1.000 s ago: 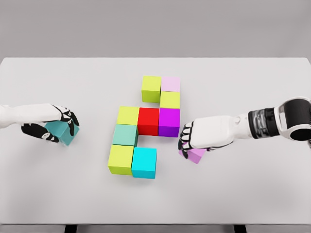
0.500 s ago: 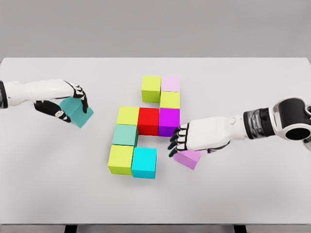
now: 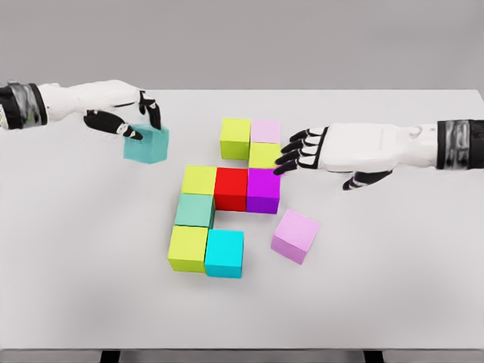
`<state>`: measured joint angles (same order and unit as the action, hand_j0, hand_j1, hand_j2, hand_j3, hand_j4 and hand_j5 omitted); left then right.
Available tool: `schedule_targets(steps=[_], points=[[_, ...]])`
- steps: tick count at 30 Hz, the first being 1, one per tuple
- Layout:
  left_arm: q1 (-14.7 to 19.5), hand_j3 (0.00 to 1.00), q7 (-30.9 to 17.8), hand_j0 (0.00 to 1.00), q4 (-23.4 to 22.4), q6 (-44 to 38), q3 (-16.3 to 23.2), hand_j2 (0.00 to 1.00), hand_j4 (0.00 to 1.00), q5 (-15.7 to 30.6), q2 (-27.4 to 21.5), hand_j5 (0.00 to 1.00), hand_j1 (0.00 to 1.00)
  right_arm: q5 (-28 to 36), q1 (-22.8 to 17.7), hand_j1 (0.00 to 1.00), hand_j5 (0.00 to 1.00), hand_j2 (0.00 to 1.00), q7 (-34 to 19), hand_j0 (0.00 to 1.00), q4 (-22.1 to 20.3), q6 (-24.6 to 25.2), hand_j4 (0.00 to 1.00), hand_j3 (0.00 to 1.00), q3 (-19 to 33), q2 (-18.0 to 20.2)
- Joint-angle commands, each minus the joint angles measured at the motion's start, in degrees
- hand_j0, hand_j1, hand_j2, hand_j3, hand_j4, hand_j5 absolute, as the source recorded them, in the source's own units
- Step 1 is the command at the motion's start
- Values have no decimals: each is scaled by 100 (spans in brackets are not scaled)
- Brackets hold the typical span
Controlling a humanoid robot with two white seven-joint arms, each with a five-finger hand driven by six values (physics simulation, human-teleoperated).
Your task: Assemble the squares on the desktop into the number 2
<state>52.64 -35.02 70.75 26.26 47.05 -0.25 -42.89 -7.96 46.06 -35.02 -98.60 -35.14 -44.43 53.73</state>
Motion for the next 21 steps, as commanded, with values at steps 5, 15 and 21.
schedule_targets(steps=[5, 15, 21], points=[[114, 46, 2, 46, -747, -244, 85, 46, 46, -362, 686, 46, 46, 14, -624, 100, 100, 100, 2, 100, 201, 14, 100, 100, 294, 744], [123, 51, 2, 51, -747, -183, 15, 51, 51, -336, 677, 51, 51, -830, -1002, 100, 100, 100, 2, 100, -10, 14, 100, 100, -180, 472], [159, 100, 2, 100, -281, -60, -222, 100, 100, -318, 624, 100, 100, -927, -993, 100, 100, 100, 2, 100, -133, 14, 100, 100, -304, 384]])
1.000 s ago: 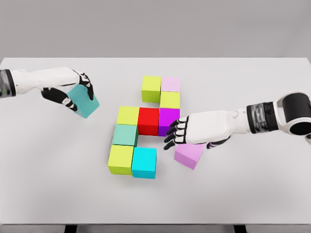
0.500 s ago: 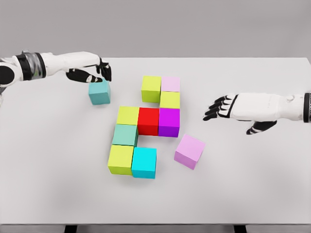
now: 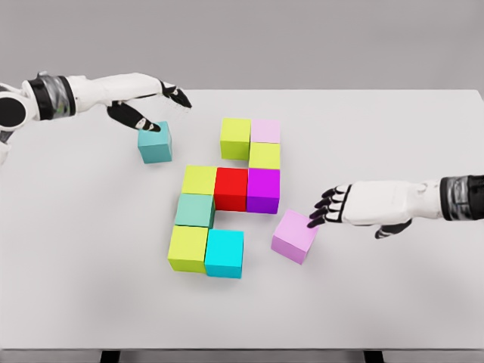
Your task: Assemble the squares on the desktop into the number 2
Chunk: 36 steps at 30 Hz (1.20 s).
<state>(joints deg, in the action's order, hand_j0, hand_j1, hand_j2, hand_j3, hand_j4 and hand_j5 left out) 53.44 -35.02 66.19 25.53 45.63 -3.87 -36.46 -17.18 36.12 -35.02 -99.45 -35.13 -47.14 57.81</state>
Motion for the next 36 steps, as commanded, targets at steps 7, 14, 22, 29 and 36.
schedule_targets(steps=[7, 14, 22, 29, 36], points=[[-18, 100, 2, 100, 104, 947, -528, 100, 100, -17, -2, 100, 100, -4, 26, 100, 100, 100, 2, 100, -22, 13, 100, 100, -14, -59], [-62, 100, 2, 100, 96, 947, -528, 100, 100, -17, -11, 100, 100, -4, 35, 100, 100, 100, 2, 100, -13, 13, 100, 100, -14, -59], [-62, 100, 2, 100, 96, 947, -520, 100, 100, -17, 24, 100, 100, -4, 44, 100, 100, 100, 2, 100, -13, 13, 100, 100, -14, -59], [-176, 100, 2, 100, -97, 875, -528, 100, 100, 35, 129, 100, 100, -4, 44, 100, 100, 100, 2, 100, -48, 13, 100, 100, -14, -77], [-343, 100, 2, 100, 8, 831, -608, 100, 100, 36, 464, 100, 100, -4, 88, 100, 100, 100, 2, 100, -66, 13, 100, 100, -14, -94]])
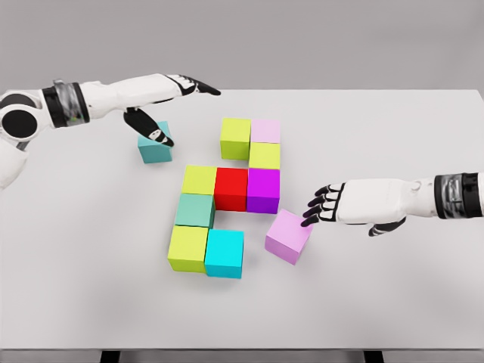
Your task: Assemble the squares on the desktop into the number 2
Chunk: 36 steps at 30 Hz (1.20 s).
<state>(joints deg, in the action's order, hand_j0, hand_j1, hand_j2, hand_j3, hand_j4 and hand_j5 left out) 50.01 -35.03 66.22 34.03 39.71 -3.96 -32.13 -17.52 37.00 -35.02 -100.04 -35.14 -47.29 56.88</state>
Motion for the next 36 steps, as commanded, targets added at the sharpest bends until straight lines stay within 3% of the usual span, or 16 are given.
schedule_targets(steps=[1, 9, 24, 27, 31, 34, 35, 36], points=[[0, 100, 3, 100, 14, -19, -15, 100, 100, 44, 31, 100, 100, 29, 0, 100, 100, 100, 2, 100, -7, 14, 100, 100, 1, -1], [17, 100, 3, 100, -39, -28, -24, 100, 100, 27, -48, 100, 100, 29, 0, 100, 100, 100, 2, 100, -16, 14, 100, 100, 1, -10], [229, 100, 3, 100, -795, 16, -7, 100, 100, -17, -259, 100, 100, 29, 9, 100, 100, 100, 2, 100, -42, 14, 100, 100, 1, -10], [281, 100, 3, 100, -777, 16, 37, 100, 100, -509, -601, 100, 100, 38, 9, 100, 100, 100, 2, 100, -33, 14, 100, 100, 1, -10], [299, 100, 3, 100, -847, -229, 37, 100, 100, -791, -681, 100, 100, 21, 26, 100, 100, 100, 2, 100, 28, 14, 100, 100, 9, -10], [290, 100, 3, 100, -1304, -283, 46, 100, 100, -931, -672, 100, 100, 12, 97, 100, 100, 100, 2, 100, 212, 14, 100, 100, 18, -10], [290, 94, 3, 94, -1585, -300, 64, 94, 94, -1072, -610, 94, 94, 12, 105, 100, 100, 100, 2, 100, 256, 14, 100, 100, 18, -10], [290, 81, 3, 81, -1814, -344, 46, 81, 81, -1098, -496, 81, 81, 3, 123, 100, 100, 100, 2, 100, 344, 14, 100, 100, 27, -10]])
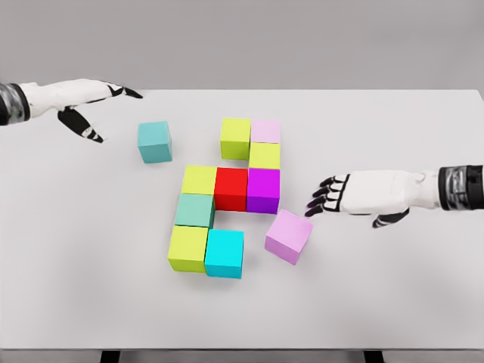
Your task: Assemble the squares on the desktop into the number 2
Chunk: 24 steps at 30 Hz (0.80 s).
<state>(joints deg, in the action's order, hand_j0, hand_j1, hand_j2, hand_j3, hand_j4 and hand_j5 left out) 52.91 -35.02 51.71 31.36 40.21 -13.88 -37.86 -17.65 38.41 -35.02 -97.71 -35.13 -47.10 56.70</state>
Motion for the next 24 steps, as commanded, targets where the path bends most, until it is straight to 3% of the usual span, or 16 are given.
schedule_targets(steps=[1, 4, 6, 9, 16, 18, 24], points=[[0, 77, 2, 77, -486, -121, -14, 77, 77, -98, 129, 77, 77, 16, 17, 100, 100, 100, 2, 100, 226, 13, 100, 100, 8, -36], [0, 76, 2, 76, -627, -165, 4, 76, 76, -124, 191, 76, 76, -107, 88, 100, 100, 100, 2, 100, 464, 13, 100, 100, 0, -177], [0, 66, 2, 66, -645, -209, -57, 66, 66, -115, 182, 66, 66, -405, 88, 100, 100, 100, 2, 100, 472, 13, 100, 100, -36, -290], [0, 60, 2, 60, -759, -543, -31, 60, 60, -98, 235, 60, 60, -652, 88, 100, 100, 100, 2, 100, 464, 13, 100, 100, -88, -440], [-26, 58, 2, 58, -759, -754, 39, 58, 58, -352, 253, 58, 58, -661, 88, 100, 100, 100, 2, 100, 183, 13, 100, 100, -422, -546], [-26, 58, 2, 58, -751, -1026, 39, 58, 58, -669, 411, 58, 58, -652, 88, 100, 100, 100, 2, 100, 33, 13, 100, 100, -431, -590], [-53, 58, 2, 58, -733, -1167, 30, 58, 58, -854, 701, 58, 58, -617, 97, 100, 100, 100, 2, 100, -55, 13, 100, 100, -422, -669]])
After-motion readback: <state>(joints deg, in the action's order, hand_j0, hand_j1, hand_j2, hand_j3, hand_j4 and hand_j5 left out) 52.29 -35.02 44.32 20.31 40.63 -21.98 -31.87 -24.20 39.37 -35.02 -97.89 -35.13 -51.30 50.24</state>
